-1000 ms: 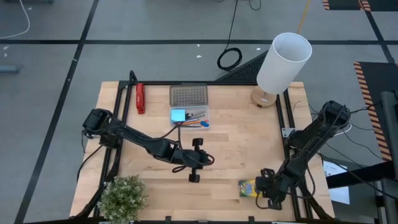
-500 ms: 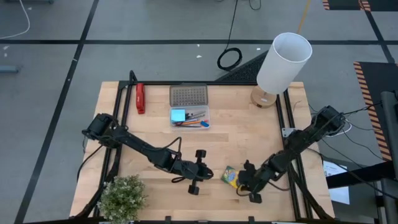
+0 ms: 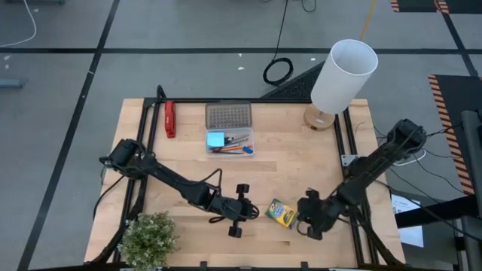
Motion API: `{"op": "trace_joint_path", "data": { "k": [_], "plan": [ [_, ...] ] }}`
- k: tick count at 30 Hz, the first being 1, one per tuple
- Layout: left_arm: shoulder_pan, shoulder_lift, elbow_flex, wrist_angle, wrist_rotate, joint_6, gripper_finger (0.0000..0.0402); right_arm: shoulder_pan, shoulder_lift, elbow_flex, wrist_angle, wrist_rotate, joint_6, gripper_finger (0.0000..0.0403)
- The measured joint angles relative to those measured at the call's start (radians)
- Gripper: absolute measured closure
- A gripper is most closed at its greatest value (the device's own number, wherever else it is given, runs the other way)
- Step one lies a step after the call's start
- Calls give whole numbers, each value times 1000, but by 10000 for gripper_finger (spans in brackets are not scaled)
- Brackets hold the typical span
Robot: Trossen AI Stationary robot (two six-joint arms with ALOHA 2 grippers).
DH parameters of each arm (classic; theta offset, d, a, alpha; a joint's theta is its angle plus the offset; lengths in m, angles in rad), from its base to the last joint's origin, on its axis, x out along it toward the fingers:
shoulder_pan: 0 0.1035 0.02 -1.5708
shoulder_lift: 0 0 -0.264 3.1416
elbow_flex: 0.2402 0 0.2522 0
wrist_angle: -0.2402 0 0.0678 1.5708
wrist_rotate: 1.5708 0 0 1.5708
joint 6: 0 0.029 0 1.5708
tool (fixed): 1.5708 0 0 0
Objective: Pack school essentials
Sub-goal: Put the yellow crayon box into the black supply box
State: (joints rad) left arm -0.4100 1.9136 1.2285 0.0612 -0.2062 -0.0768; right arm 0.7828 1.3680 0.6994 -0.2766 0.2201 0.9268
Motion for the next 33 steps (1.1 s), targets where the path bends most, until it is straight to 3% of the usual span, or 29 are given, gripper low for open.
{"op": "trace_joint_path", "data": {
  "k": [6, 12, 16, 33],
  "plan": [
    [4, 43, -1, 26, 40, -32, 380, 89, 8, 0, -86, 140, 142, 336],
    [17, 115, 1, 136, 82, -32, 380, 89, 40, 0, -90, 105, 159, 246],
    [36, 123, -1, 130, 100, -31, 380, 81, 64, 0, -67, 92, 111, 213],
    [63, 124, 0, 135, 129, -32, 380, -91, 104, 0, -56, 100, -92, 234]
  ]
}}
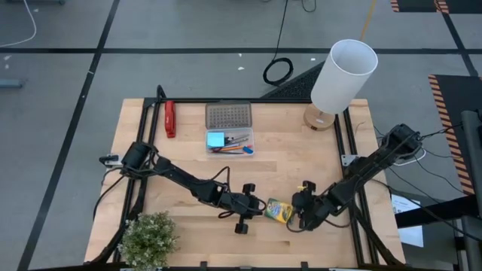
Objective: Pack school essentials
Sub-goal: Put the yellow crayon box into the black supply box
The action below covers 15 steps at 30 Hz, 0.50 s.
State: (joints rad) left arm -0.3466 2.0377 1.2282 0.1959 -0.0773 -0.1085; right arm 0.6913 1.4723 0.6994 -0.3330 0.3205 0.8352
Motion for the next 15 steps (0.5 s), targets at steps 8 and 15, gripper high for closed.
{"op": "trace_joint_path", "data": {
  "k": [8, 15],
  "plan": [
    [0, 0, 0, -14, 0, 0, 380, -77, -17, 0, -72, 46, -146, 232],
    [-2, 0, 0, -14, 0, -5, 380, 22, -106, 0, -47, 45, -112, 180]
  ]
}}
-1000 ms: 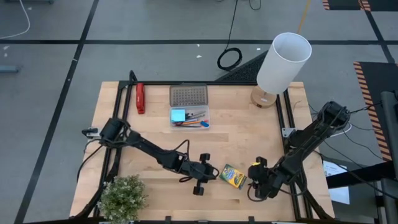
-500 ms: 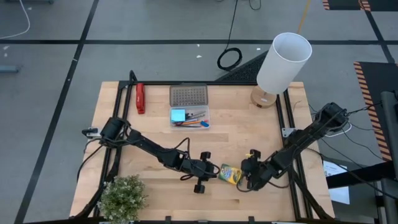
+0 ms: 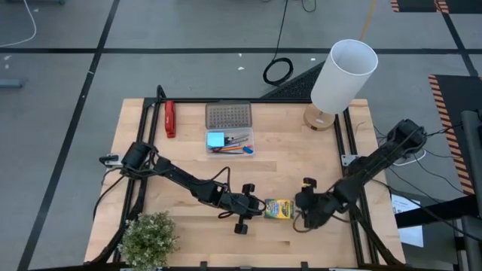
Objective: Pack school essentials
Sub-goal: Put the yellow crayon box into the black supply box
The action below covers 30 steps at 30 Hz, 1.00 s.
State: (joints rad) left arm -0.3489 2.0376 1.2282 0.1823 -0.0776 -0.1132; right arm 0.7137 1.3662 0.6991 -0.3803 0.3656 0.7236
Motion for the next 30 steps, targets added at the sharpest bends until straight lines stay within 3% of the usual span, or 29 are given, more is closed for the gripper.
{"op": "trace_joint_path", "data": {
  "k": [10, 30],
  "plan": [
    [0, 0, 0, 4, 0, -28, 380, 50, 41, 0, 122, 63, -34, 12],
    [1, 0, 0, 4, -1, -26, 380, 12, 60, 0, 189, 116, -57, 3]
  ]
}}
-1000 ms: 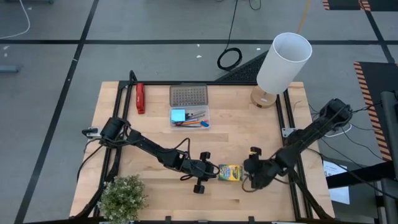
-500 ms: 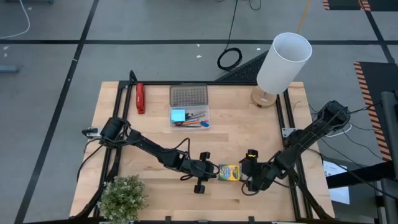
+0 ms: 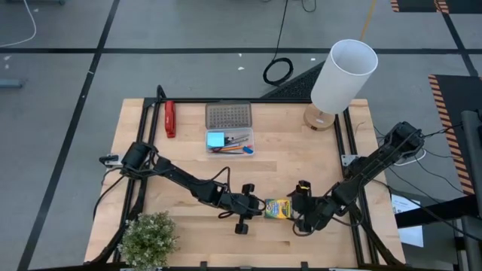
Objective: Pack school essentials
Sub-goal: Put the yellow crayon box into the black supply box
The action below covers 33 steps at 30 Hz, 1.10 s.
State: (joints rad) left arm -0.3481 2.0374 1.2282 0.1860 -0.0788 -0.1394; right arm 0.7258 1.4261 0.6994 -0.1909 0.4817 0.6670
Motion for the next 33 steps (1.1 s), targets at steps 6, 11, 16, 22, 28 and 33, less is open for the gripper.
{"op": "trace_joint_path", "data": {
  "k": [6, 11, 16, 22, 28, 33],
  "plan": [
    [0, 0, 0, 0, 0, 1, 380, 0, 5, 0, 17, 13, -6, 3],
    [0, 0, 0, -1, 0, 1, 380, 0, 64, 0, 69, 9, -26, 3],
    [0, 0, 0, -1, 0, 1, 380, -7, 78, 0, 70, 9, -20, 3],
    [0, 0, 0, -2, 0, 1, 380, -19, 79, 0, 68, -15, -10, 3],
    [-1, 0, 0, -2, 0, 1, 380, -23, 96, 0, 72, -35, 6, 3],
    [-1, 0, 0, -2, 0, 1, 380, -31, 131, 0, 75, -43, 12, 3]
  ]
}}
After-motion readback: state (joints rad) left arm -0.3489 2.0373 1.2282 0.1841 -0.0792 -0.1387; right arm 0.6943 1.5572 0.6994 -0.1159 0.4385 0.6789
